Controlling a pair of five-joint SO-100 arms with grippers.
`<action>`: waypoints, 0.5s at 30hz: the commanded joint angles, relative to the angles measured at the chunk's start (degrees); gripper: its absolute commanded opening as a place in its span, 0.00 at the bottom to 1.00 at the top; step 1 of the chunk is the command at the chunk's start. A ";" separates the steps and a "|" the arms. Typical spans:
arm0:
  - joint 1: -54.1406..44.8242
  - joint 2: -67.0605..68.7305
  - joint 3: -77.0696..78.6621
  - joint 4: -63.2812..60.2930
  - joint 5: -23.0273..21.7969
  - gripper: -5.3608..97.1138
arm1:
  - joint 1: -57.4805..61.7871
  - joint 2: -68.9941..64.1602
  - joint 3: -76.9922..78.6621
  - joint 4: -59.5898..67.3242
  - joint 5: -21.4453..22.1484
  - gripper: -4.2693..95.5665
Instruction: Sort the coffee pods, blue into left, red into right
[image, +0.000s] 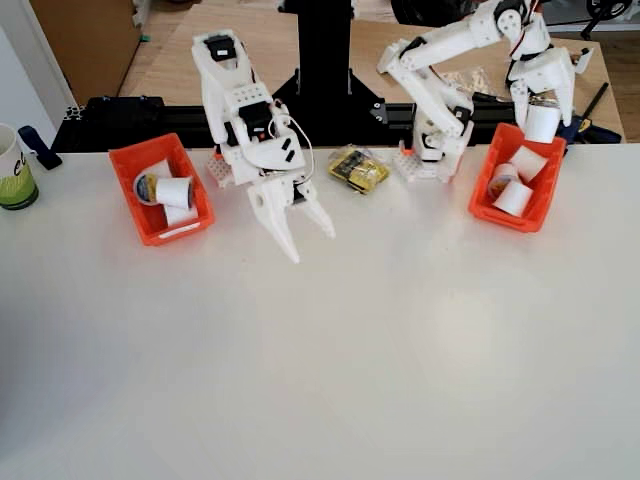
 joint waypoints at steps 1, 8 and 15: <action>-0.44 -1.14 -4.92 -1.23 0.35 0.40 | -0.53 1.58 0.62 -2.20 22.32 0.35; -0.44 -2.46 -6.15 -0.97 0.97 0.40 | -0.53 1.58 0.62 -3.16 22.24 0.37; -0.44 -2.64 -6.24 -1.23 0.09 0.40 | 15.73 4.57 0.18 0.44 9.05 0.29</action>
